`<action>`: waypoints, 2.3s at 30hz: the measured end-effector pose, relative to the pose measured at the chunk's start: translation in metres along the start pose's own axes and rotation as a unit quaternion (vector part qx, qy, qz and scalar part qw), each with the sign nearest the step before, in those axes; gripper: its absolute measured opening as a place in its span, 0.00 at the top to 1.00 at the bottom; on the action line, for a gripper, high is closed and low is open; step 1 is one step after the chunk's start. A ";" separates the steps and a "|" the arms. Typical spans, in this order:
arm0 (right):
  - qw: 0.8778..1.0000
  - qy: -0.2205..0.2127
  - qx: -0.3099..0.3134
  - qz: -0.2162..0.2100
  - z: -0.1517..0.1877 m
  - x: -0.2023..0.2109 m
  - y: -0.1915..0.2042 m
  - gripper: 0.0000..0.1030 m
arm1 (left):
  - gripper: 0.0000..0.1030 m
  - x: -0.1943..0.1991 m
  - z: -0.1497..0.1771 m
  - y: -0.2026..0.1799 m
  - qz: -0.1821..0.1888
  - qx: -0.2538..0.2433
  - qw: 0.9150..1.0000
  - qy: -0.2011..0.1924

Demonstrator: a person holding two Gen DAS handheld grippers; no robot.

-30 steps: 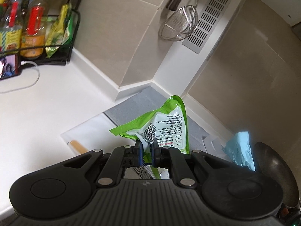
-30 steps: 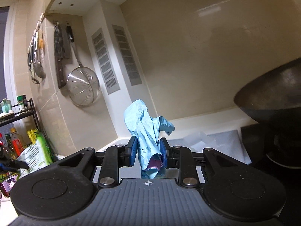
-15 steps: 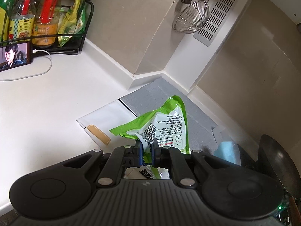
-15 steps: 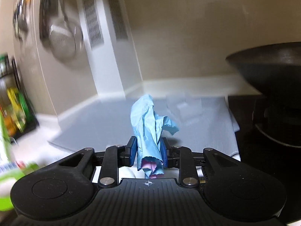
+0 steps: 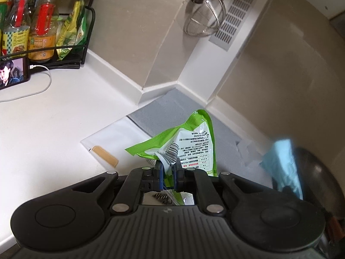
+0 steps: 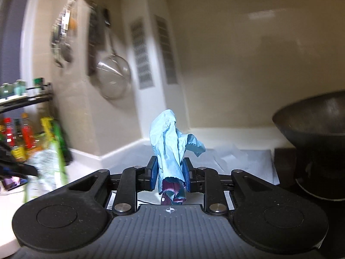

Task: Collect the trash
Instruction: 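Lift the snack packet with the left tool while the right tool lifts the glove, then lower the snack packet and the glove down into the blue bin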

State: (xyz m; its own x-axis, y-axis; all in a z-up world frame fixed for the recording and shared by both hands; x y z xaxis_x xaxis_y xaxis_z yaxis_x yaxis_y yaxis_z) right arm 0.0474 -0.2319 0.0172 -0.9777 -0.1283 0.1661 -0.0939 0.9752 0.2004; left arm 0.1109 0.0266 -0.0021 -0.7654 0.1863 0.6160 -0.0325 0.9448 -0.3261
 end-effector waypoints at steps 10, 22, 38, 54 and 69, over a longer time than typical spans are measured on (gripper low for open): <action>0.999 0.023 0.016 -0.039 0.022 0.046 0.036 0.74 | 0.92 0.023 0.040 -0.011 -0.020 -0.072 0.997 0.003; 0.994 0.048 0.054 -0.084 0.039 0.084 0.083 0.74 | 0.92 0.052 0.092 0.008 -0.050 -0.143 0.988 0.018; 0.967 0.171 0.078 -0.170 0.117 0.098 0.140 0.74 | 0.92 0.042 0.160 0.066 -0.097 -0.163 0.978 0.090; 0.934 0.320 0.076 -0.142 0.225 0.064 0.132 0.74 | 0.92 -0.020 0.237 0.122 -0.144 -0.138 0.961 0.190; 0.893 0.423 0.115 -0.104 0.314 0.006 0.125 0.74 | 0.92 -0.102 0.282 0.150 -0.181 -0.127 0.938 0.266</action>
State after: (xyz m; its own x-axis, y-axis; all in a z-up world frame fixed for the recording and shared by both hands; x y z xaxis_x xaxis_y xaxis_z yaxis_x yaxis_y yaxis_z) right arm -0.0288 -0.0545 -0.2600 -0.4524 -0.3075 0.8371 -0.3882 0.9130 0.1255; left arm 0.0031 0.0736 -0.3161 -0.3017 -0.1150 0.9464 -0.0233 0.9933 0.1132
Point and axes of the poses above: each gripper's, at about its wrist camera, not at the fingertips, and x roughly against the way its jaws point, y to its left, z to its underside, the point moved 8 cm from there along -x, roughly the way its jaws point, and after that the axes turned 5 degrees about -z, right-handed, at the moved point
